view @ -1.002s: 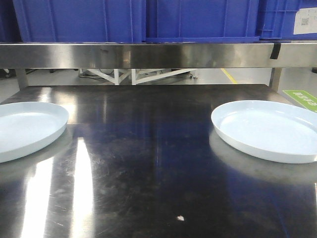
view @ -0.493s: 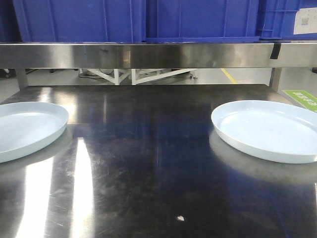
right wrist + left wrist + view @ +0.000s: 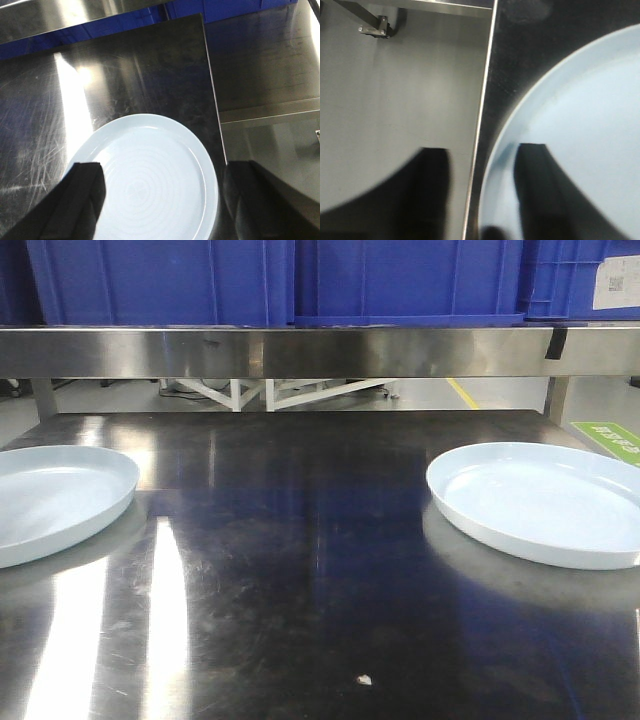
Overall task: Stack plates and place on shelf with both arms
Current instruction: 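Grasp the rim of the white plate with the left gripper, then lift the plate and carry it toward the table center, then release the plate on the table and raise the left gripper, then grasp the rim of the other white plate with the right gripper, then lift the plate and carry it over the first plate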
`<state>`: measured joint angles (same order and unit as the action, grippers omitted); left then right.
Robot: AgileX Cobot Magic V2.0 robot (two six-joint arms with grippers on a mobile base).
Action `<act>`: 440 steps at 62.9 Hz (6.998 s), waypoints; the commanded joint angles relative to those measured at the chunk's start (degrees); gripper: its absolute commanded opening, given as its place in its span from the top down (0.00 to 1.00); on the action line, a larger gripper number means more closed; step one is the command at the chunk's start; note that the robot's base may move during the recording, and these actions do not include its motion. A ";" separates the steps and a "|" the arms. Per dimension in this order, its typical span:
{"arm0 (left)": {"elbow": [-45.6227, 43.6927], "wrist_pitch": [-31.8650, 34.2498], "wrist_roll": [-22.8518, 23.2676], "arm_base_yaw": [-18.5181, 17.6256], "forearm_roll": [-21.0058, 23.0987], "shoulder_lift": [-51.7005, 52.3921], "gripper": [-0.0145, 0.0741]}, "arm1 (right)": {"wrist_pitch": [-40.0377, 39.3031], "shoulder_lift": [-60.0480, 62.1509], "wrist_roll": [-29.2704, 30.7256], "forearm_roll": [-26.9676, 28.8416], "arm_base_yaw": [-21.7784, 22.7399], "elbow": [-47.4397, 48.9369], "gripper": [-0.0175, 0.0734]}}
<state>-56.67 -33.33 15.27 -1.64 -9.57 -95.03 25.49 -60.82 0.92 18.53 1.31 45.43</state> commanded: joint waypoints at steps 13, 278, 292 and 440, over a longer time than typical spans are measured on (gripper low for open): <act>-5.74 -0.51 0.34 0.16 0.32 5.00 0.73 | -3.94 1.21 0.47 0.99 -0.01 2.27 0.15; 40.96 30.32 0.05 -2.31 11.91 67.42 0.74 | 1.24 -0.78 0.50 0.99 -0.01 2.27 0.74; 40.96 30.32 0.05 -2.31 11.91 67.42 0.74 | 2.77 -0.78 0.55 0.99 -0.01 2.27 0.29; 40.96 30.32 0.05 -2.31 11.91 67.42 0.74 | 0.54 -21.13 0.55 -2.10 -8.55 22.86 0.75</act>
<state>-14.08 -7.91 15.38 -4.02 2.45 -27.57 28.65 -84.50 1.00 16.03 -4.34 64.88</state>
